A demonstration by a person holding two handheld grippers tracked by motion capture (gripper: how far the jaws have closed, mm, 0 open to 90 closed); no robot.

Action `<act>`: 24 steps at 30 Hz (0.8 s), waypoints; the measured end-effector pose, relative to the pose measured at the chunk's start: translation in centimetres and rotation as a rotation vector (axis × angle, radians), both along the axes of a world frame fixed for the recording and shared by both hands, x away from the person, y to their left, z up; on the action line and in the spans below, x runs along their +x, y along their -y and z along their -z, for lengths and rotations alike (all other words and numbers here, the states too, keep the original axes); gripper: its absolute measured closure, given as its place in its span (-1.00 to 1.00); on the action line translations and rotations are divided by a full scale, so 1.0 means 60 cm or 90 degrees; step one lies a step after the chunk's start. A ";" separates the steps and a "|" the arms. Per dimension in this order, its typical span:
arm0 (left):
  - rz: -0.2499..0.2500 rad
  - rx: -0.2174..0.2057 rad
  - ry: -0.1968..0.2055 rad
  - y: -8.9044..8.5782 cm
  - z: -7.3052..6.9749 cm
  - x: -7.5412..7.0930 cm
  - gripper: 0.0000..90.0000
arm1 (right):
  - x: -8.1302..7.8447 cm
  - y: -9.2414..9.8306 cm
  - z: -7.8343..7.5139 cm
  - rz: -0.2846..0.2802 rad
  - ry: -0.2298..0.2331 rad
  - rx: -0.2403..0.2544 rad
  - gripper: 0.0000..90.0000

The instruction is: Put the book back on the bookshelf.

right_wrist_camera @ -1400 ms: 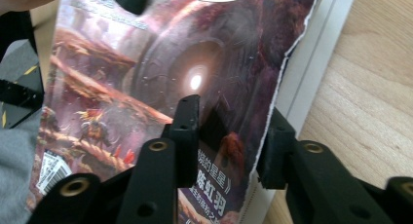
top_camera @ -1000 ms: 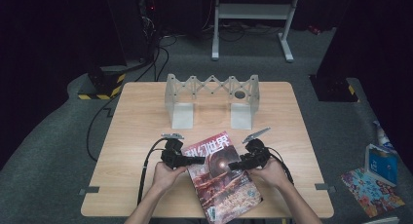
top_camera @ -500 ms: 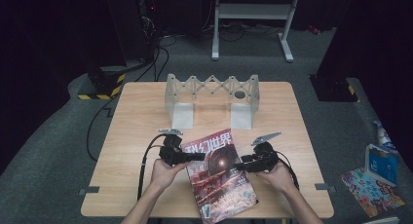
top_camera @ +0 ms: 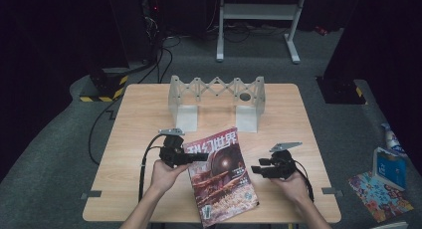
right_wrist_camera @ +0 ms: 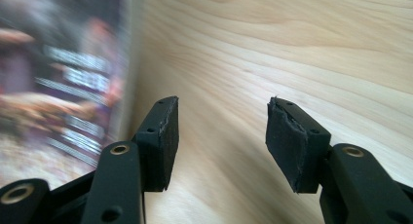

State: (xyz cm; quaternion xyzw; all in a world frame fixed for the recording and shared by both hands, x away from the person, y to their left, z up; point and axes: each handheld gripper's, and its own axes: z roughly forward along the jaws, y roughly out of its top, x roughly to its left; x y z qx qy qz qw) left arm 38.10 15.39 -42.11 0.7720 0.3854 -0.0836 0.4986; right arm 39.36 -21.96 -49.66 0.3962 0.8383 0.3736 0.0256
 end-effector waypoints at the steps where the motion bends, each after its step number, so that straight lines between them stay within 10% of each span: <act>1: 0.000 -0.001 0.004 0.000 -0.004 -0.001 0.87 | -0.002 0.003 0.002 0.018 0.014 -0.015 0.02; 7: 0.007 0.004 0.027 -0.001 -0.025 -0.005 0.87 | -0.014 0.020 0.017 0.098 0.059 -0.067 0.02; 24: 0.016 -0.008 0.064 0.001 -0.060 -0.015 0.87 | -0.035 0.021 0.042 0.139 0.146 -0.105 -0.17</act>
